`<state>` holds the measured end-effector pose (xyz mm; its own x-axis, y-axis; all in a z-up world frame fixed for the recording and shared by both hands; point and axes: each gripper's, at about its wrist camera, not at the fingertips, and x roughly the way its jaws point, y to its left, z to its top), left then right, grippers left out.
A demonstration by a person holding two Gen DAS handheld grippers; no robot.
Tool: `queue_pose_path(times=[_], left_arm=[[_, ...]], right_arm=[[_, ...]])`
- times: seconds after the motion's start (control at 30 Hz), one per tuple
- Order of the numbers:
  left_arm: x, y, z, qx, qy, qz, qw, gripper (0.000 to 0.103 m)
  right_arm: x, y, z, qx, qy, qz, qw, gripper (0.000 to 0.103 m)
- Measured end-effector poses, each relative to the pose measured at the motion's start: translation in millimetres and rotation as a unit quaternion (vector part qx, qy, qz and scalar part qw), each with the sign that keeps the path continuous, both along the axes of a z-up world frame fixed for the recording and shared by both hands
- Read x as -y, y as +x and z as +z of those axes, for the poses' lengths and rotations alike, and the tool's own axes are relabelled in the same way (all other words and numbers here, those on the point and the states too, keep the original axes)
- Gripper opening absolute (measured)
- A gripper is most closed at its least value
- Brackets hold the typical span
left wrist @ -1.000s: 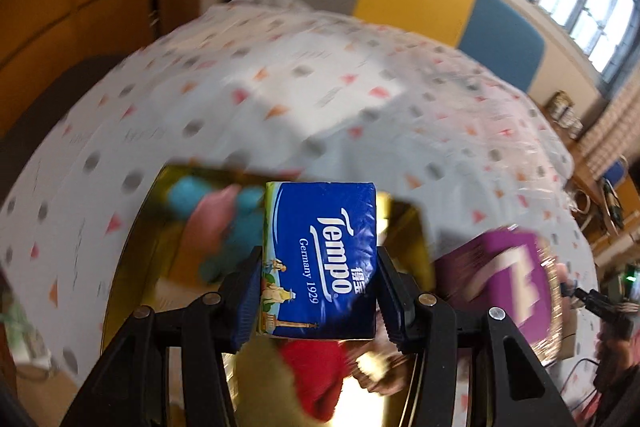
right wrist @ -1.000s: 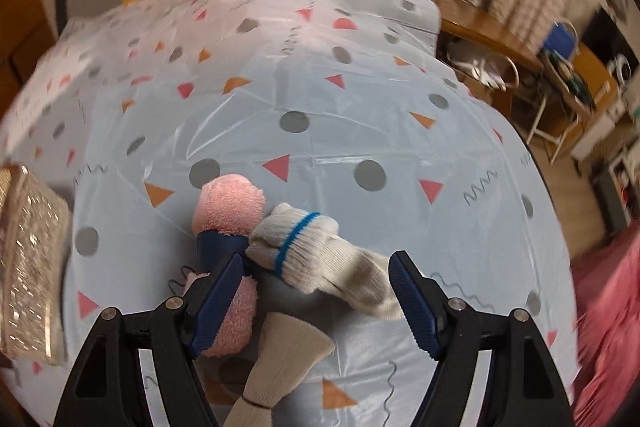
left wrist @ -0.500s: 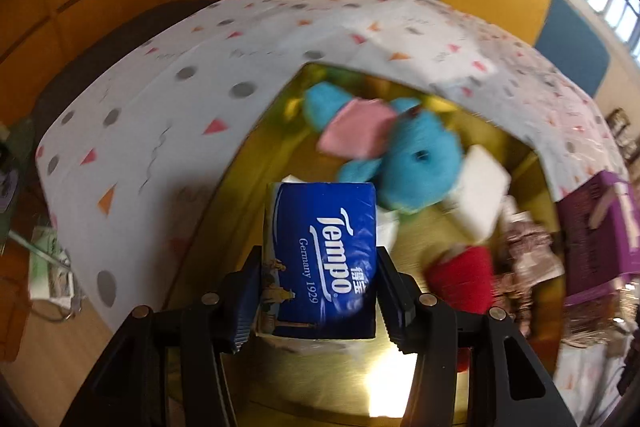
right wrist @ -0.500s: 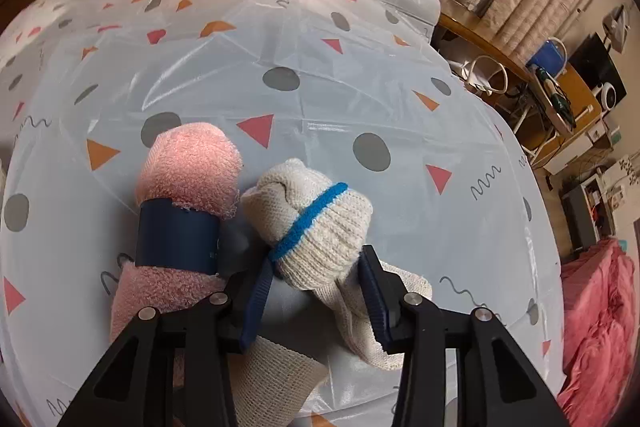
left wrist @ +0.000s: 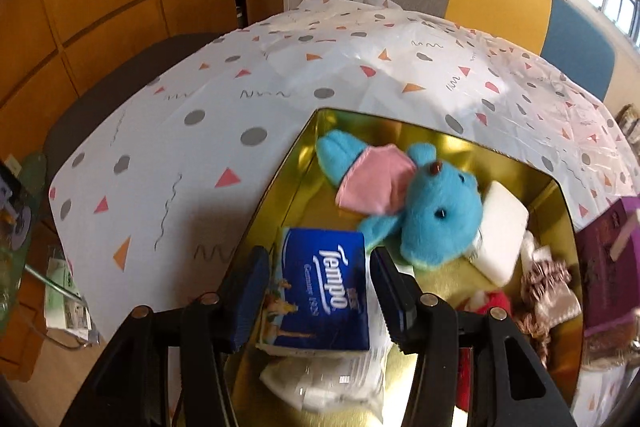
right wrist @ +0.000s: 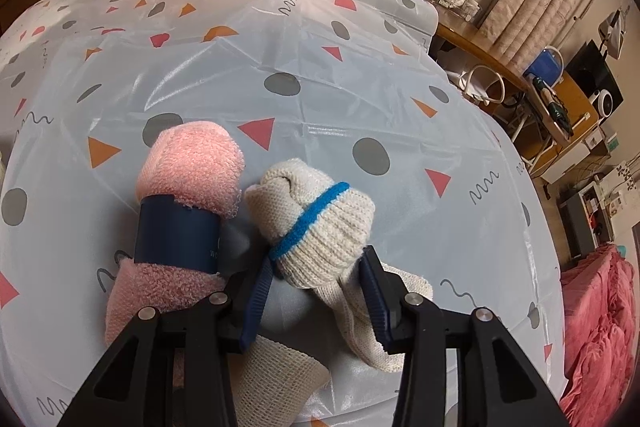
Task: Organize soft objects
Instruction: 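Release the Tempo tissue pack into the gold tray with the left tool, then hold the pink sock and white glove in the right tool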
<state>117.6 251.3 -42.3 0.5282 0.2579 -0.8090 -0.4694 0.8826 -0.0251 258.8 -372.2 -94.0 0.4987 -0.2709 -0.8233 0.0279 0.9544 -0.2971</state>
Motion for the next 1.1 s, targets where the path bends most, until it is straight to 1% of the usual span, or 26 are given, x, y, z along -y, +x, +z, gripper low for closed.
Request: queue_pose_path(times=[0.03, 0.07, 0.13, 0.17, 0.3, 0.43, 0.53, 0.73, 0.83, 1.1], left_arm=[[0.0, 3.6, -0.4, -0.001, 0.003, -0.001, 1.0, 0.057], [-0.2, 7.2, -1.1, -0.003, 0.005, -0.001, 1.0, 0.066], [0.7, 9.9, -1.0, -0.003, 0.018, 0.006, 0.9998, 0.077], [2.4, 9.6, -0.3, -0.003, 0.026, 0.007, 0.9996, 0.079], [16.3, 0.1, 7.3, -0.001, 0.059, -0.001, 0.9983, 0.08], [39.1, -17.4, 20.6, 0.018, 0.085, -0.021, 0.996, 0.088], [52.5, -27.8, 29.8, 0.035, 0.097, -0.029, 0.9942, 0.089], [74.6, -42.1, 41.6, 0.047, 0.09, -0.053, 0.9934, 0.094], [85.0, -49.4, 45.1, 0.054, 0.085, -0.064, 0.9928, 0.099], [112.6, -61.4, 47.3, 0.053, 0.09, -0.097, 0.9897, 0.1]], right_arm=[[-1.1, -0.3, -0.1, 0.0, -0.003, 0.001, 1.0, 0.044], [-2.4, -1.0, 0.1, -0.001, -0.005, 0.002, 1.0, 0.044], [-3.7, -1.8, 0.1, -0.001, -0.007, 0.003, 1.0, 0.044], [-4.2, -2.3, 0.2, -0.001, -0.007, 0.003, 1.0, 0.044], [-3.1, -1.3, 0.9, -0.002, -0.007, 0.002, 1.0, 0.044], [-2.5, -0.4, 0.7, 0.0, -0.009, 0.0, 1.0, 0.044], [-2.9, -0.9, 0.9, 0.002, -0.01, 0.001, 1.0, 0.044], [-2.4, -2.4, 0.5, 0.007, -0.01, 0.003, 1.0, 0.044], [-2.4, -3.0, 0.7, 0.009, -0.01, 0.004, 1.0, 0.044], [-0.3, -2.5, 1.0, 0.012, -0.008, 0.007, 1.0, 0.044]])
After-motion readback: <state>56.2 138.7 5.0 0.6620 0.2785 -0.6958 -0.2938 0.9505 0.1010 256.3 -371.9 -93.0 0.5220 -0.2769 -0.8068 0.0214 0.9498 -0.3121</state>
